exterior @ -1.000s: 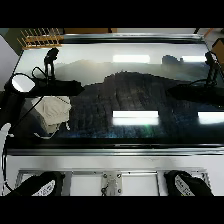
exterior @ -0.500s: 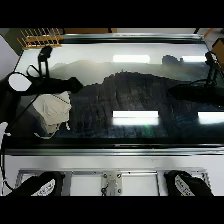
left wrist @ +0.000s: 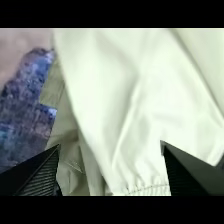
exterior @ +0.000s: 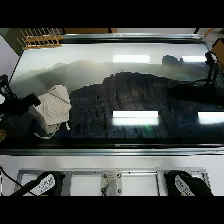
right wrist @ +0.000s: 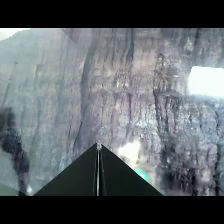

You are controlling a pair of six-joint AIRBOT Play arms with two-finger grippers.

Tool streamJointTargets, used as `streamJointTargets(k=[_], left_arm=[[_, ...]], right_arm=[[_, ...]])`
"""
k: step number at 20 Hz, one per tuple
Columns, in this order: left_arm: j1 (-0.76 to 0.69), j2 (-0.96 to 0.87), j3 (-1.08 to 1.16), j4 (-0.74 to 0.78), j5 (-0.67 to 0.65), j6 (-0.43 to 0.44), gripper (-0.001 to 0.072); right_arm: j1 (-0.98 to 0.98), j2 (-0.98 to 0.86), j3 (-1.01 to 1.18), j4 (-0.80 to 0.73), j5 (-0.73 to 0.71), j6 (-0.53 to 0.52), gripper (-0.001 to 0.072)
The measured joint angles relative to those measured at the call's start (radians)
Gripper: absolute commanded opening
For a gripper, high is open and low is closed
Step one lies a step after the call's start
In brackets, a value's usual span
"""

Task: Fold the clothes and pants, and hang the long-sleeved shirts on hangers.

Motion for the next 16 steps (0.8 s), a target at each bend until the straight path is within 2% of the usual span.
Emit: streamJointTargets(k=[1, 2, 4, 5, 10, 14, 16], left_arm=[[0.014, -0.022, -0.017, -0.026, 0.015, 0.000, 0.0710], [0.021, -0.048, -0.028, -0.055, 0.027, 0.005, 0.0646], [0.013, -0.095, -0.032, -0.102, 0.042, 0.014, 0.0181], [-0.001, -0.112, -0.029, -0.118, 0.045, 0.019, 0.0006], [-0.164, -0.083, 0.019, -0.155, 0.048, 0.027, 0.0003], [-0.457, 0.047, 0.066, -0.166, 0.044, 0.002, 0.0003], [-0.625, 0.094, 0.075, -0.165, 0.100, -0.040, 0.0003]], right_arm=[[0.000, 0.000, 0.000, 0.000, 0.000, 0.000, 0.0026], [0.000, 0.000, 0.000, 0.000, 0.000, 0.000, 0.0026], [0.000, 0.000, 0.000, 0.000, 0.000, 0.000, 0.0026], [0.000, 0.000, 0.000, 0.000, 0.000, 0.000, 0.0026], [0.000, 0.000, 0.000, 0.000, 0.000, 0.000, 0.0026], [0.000, 0.000, 0.000, 0.000, 0.000, 0.000, 0.0026], [0.000, 0.000, 0.000, 0.000, 0.000, 0.000, 0.0026]])
